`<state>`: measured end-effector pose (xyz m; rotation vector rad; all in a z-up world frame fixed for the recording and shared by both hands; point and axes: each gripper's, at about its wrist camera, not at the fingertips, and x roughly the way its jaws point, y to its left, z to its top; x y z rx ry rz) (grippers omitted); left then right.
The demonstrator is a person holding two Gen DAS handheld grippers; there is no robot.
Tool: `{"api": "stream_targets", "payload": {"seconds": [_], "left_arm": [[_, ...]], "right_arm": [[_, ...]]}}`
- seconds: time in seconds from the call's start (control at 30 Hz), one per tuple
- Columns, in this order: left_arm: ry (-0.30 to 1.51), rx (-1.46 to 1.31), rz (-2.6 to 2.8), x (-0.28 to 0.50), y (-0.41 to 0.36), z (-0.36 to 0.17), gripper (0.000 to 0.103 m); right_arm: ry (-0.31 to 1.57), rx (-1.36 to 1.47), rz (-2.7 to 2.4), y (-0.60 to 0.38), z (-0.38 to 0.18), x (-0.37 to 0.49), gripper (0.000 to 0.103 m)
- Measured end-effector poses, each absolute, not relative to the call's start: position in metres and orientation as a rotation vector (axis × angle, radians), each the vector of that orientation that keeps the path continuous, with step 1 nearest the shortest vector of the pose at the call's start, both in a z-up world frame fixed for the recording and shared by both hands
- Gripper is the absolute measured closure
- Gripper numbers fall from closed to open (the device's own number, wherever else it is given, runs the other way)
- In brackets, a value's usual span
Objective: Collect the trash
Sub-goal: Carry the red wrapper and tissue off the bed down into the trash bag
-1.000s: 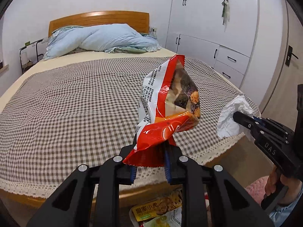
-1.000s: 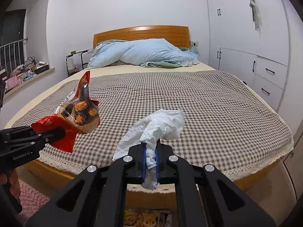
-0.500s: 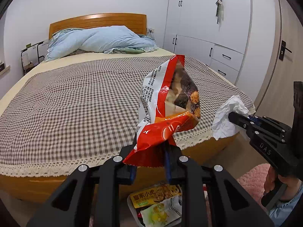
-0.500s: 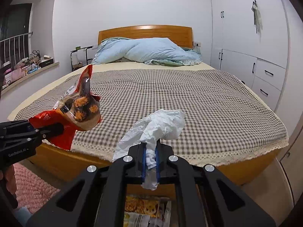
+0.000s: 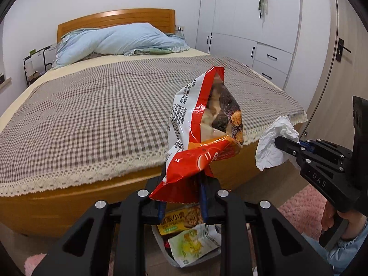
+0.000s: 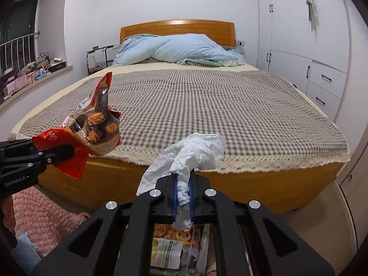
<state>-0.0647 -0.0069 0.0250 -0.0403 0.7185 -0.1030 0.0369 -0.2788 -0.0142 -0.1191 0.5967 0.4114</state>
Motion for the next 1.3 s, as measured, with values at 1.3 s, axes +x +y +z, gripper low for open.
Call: {"api": "stream_targets", "payload": {"seconds": [1.3], "left_arm": [[1.062, -0.095, -0.154, -0.047, -0.009, -0.130, 0.083]], "right_arm": [[0.942, -0.194, 0.409, -0.268, -0.131, 0.036, 0.095]]}}
